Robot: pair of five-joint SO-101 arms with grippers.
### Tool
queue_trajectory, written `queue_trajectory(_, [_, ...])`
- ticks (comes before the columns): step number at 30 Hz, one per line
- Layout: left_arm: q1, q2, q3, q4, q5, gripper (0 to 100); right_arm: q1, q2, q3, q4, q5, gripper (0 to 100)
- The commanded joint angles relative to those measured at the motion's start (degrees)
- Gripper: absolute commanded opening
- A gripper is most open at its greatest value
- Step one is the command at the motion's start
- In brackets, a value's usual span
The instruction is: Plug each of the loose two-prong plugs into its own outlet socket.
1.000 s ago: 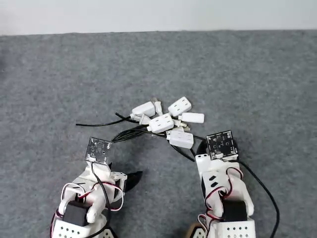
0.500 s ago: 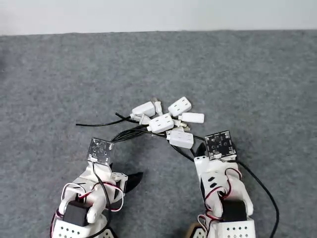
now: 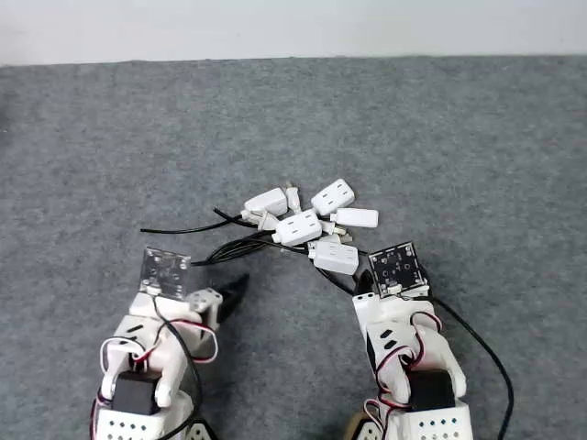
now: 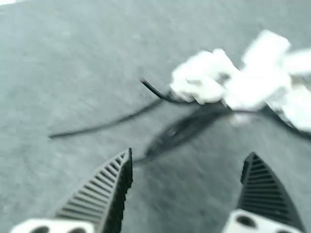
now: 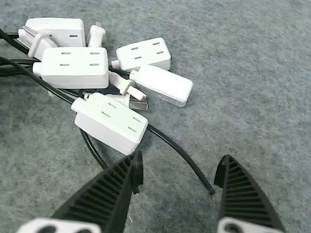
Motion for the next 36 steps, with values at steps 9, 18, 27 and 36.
queue_trajectory(9, [-1.49, -0.62, -1.01, -3.16, 17.14, 34, 4.35, -0.57, 0.97, 0.13, -3.87, 23.9])
queue_trajectory(18, [-0.97, -0.35, -1.01, 0.26, 17.76, 34, 7.6, -0.04, 0.97, -4.7, -14.51, 23.8])
queue_trajectory(27, [-0.97, -0.53, -1.01, 6.07, 17.76, 34, -4.7, -0.57, 0.97, 15.96, -14.51, 24.0])
queue_trajectory(36, [-0.97, -0.62, -1.01, 5.89, 17.05, 34, -7.6, -0.66, 0.97, 17.01, -14.68, 24.0])
